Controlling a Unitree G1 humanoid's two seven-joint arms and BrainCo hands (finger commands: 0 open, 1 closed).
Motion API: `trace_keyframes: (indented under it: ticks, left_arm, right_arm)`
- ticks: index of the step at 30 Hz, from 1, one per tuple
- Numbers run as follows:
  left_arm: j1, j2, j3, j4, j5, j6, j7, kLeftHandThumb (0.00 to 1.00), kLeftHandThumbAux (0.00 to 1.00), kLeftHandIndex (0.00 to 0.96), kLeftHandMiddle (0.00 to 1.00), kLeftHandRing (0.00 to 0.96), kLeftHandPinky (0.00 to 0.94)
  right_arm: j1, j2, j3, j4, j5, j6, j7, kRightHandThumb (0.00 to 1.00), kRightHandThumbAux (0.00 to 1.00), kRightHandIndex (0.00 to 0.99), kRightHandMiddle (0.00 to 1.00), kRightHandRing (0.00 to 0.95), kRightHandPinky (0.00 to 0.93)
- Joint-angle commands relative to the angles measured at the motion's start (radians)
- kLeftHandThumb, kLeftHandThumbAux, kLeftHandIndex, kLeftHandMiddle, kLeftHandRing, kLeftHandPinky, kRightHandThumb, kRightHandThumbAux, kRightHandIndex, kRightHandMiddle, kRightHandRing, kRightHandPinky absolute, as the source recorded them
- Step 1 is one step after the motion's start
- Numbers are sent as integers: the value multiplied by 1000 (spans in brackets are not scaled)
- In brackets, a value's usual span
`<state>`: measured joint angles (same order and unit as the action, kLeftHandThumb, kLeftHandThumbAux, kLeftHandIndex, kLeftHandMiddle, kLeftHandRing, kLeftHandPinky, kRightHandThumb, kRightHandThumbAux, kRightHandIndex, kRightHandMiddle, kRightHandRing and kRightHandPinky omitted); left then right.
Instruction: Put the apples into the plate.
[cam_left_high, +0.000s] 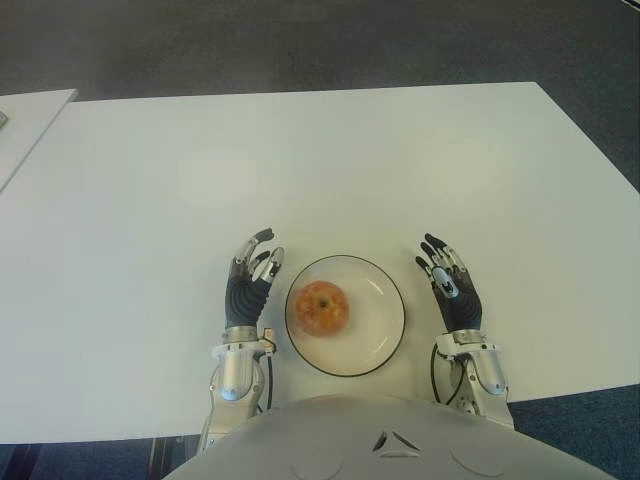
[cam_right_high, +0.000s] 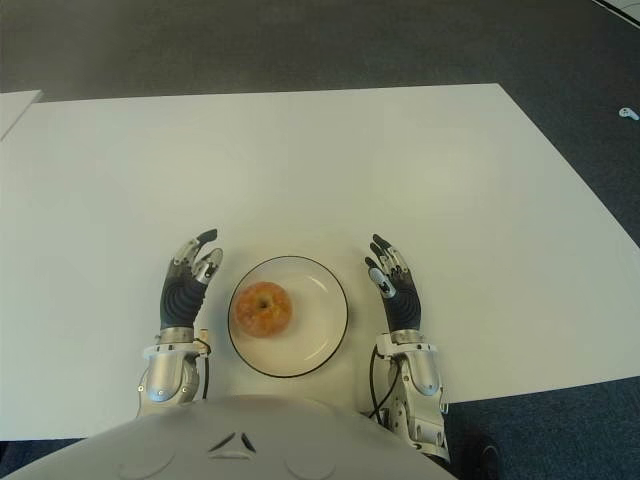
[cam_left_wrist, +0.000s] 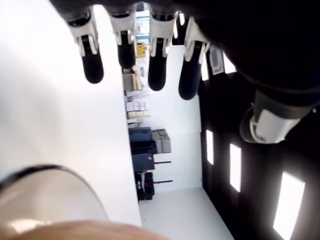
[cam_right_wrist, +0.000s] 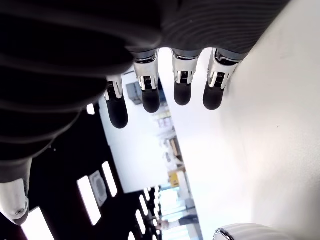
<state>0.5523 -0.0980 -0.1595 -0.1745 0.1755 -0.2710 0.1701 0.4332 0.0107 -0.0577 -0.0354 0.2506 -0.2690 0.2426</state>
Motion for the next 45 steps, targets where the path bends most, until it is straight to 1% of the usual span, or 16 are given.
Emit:
trace_keyframes:
  ticks: [1, 5, 7, 11, 14, 19, 22, 26, 32, 35, 39, 42, 45]
  left_arm:
    - [-26, -36, -15, 70, 8, -15, 36, 85, 475, 290, 216, 188, 202]
    - [-19, -37, -41, 74, -6, -20, 34, 76, 449, 268, 209, 180, 204]
    - [-12, -36, -55, 73, -18, -28, 28, 76, 434, 257, 204, 180, 217]
    - [9, -32, -81, 66, -28, -43, 25, 88, 437, 248, 201, 191, 256]
    - [28, -28, -101, 54, -38, -46, 15, 103, 464, 240, 200, 199, 269]
    - [34, -19, -126, 41, -68, -25, -15, 126, 514, 214, 202, 209, 275]
    - [36, -18, -142, 32, -71, -7, -18, 128, 539, 197, 202, 207, 260]
    - [39, -22, -167, 13, -56, 42, -6, 106, 577, 175, 198, 199, 242]
    - [54, -20, -191, -31, -41, 125, 12, 86, 598, 136, 184, 192, 229]
    - [65, -31, -203, -61, -27, 202, 37, 80, 609, 106, 157, 163, 181]
    - [71, -37, -218, -85, -14, 266, 68, 75, 627, 77, 120, 124, 132]
    - [70, -42, -230, -93, -9, 295, 91, 72, 629, 59, 94, 99, 111]
    - [74, -43, -241, -99, -19, 307, 104, 72, 617, 48, 70, 72, 85]
  right_arm:
    - [21, -8, -1, 3, 3, 17, 7, 275, 541, 283, 126, 29, 9]
    - [24, -14, -3, -4, 18, 33, 16, 273, 541, 274, 122, 26, 4]
    - [24, -15, -5, -5, 25, 39, 17, 284, 544, 259, 120, 27, 17]
    - [23, -16, -11, -6, 32, 45, 17, 301, 548, 240, 126, 41, 42]
    - [20, -19, -13, -9, 34, 50, 17, 303, 547, 238, 137, 57, 53]
    - [13, -22, -19, -6, 36, 43, 18, 284, 545, 240, 160, 82, 83]
    - [11, -24, -24, -4, 40, 37, 23, 273, 544, 239, 164, 89, 85]
    - [9, -31, -40, -9, 45, 44, 21, 269, 548, 239, 157, 84, 77]
    - [6, -34, -59, -14, 55, 54, 21, 290, 551, 246, 157, 85, 86]
    - [2, -38, -70, -18, 70, 52, 30, 307, 551, 226, 165, 93, 91]
    - [-1, -41, -81, -16, 83, 50, 38, 325, 558, 207, 166, 98, 100]
    - [-5, -46, -91, -17, 92, 54, 45, 337, 564, 186, 162, 99, 101]
    - [-10, -53, -101, -12, 100, 59, 53, 342, 571, 160, 156, 100, 103]
